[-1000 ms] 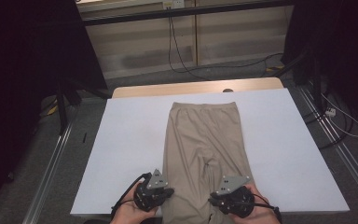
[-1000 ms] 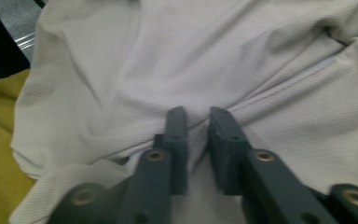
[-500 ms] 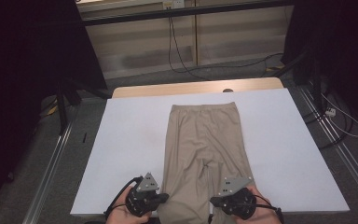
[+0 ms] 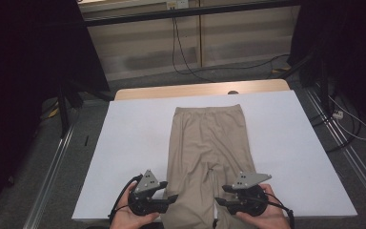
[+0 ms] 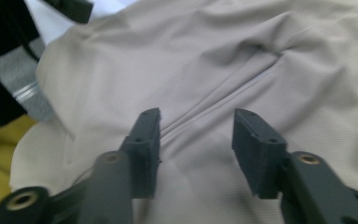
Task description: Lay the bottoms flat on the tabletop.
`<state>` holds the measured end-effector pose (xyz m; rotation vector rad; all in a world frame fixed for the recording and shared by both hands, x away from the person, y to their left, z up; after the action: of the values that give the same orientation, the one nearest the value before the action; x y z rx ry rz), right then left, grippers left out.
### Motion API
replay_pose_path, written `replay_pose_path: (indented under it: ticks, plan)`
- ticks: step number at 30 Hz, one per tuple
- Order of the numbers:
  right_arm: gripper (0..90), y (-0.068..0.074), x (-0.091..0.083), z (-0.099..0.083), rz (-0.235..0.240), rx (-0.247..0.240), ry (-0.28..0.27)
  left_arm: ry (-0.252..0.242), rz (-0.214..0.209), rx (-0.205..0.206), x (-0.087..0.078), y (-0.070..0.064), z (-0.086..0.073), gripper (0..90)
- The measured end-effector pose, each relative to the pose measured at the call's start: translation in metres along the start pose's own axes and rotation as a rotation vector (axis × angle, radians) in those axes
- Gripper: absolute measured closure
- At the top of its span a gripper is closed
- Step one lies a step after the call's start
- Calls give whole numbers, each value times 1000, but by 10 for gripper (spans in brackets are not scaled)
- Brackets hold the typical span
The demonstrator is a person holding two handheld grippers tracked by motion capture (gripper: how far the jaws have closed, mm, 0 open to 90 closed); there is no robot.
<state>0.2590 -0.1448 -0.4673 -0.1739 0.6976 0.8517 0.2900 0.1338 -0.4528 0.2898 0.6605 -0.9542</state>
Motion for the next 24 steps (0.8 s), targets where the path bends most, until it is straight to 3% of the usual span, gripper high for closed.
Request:
replay_pose_path:
  ticks: [6, 10, 15, 21, 24]
  plan:
    - [298, -9, -5, 5, -62, 51, -75, -51, 65, -10, -1, 8, 3, 185]
    - [191, -13, -9, 7, -77, 69, -113, -91, 106, -11, -4, 17, 4, 133]
    - [47, -20, -17, 11, -99, 67, -169, -145, 121, -29, -7, 26, 10, 67]
    - [71, -35, -28, 11, -156, 105, -203, -168, 129, -47, -10, 41, 12, 61]
    - [78, -43, -38, 10, -234, 98, -217, -181, 141, -59, -13, 47, 10, 56]
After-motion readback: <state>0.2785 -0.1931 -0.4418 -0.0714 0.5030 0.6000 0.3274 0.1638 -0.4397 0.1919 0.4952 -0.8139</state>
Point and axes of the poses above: each handheld gripper's, and its own axes: x roughly forward along the jaws, z roughly out of its top, y roughly to its left, the point moved 3 cm from there along x, roughly forward along the jaws
